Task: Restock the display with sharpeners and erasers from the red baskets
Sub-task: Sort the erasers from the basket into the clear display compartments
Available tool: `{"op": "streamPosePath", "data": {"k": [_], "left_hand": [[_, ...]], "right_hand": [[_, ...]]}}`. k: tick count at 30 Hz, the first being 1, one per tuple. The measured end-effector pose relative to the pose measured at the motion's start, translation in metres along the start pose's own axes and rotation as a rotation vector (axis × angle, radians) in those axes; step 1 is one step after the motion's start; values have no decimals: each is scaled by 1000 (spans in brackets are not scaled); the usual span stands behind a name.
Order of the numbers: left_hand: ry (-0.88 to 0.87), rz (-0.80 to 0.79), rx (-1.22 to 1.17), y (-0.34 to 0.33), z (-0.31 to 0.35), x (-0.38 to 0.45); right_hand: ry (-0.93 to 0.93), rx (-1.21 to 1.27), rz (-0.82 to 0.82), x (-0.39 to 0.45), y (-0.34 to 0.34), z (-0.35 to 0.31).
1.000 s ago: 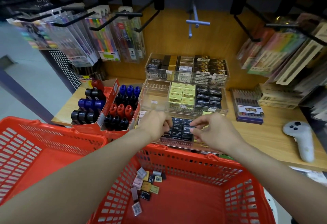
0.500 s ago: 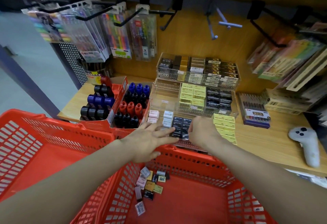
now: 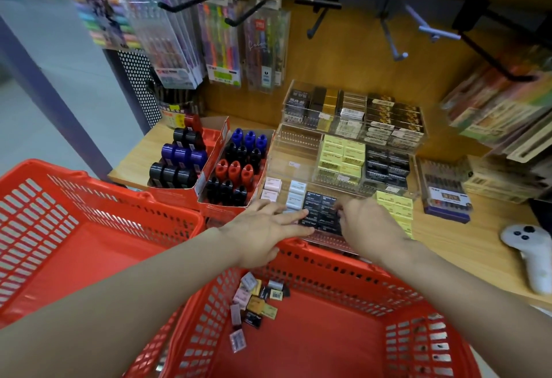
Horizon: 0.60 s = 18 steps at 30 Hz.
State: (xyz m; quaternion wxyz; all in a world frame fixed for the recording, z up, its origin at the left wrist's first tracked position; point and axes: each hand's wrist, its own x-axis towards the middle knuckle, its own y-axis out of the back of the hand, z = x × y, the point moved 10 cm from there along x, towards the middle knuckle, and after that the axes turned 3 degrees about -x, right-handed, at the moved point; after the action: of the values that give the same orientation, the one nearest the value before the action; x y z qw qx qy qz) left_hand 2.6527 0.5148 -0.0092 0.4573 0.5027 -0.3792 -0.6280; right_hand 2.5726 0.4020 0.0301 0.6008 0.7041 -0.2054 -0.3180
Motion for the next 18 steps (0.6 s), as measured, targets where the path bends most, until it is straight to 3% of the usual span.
{"op": "streamPosePath", "data": {"k": [4,7,12,18], "left_hand": [[-17,40,-20,10,9,4],[-57,68,-89,18,26,19],[-64,-41,-104,7,53,53],[-43,-57,-70,0,33,56]], "right_hand": [[52,275,125,-10,23,21],[72,329,178,-18,32,39],[221,136,241,-35,34,50],[358,-197,71,-53,3,57]]}}
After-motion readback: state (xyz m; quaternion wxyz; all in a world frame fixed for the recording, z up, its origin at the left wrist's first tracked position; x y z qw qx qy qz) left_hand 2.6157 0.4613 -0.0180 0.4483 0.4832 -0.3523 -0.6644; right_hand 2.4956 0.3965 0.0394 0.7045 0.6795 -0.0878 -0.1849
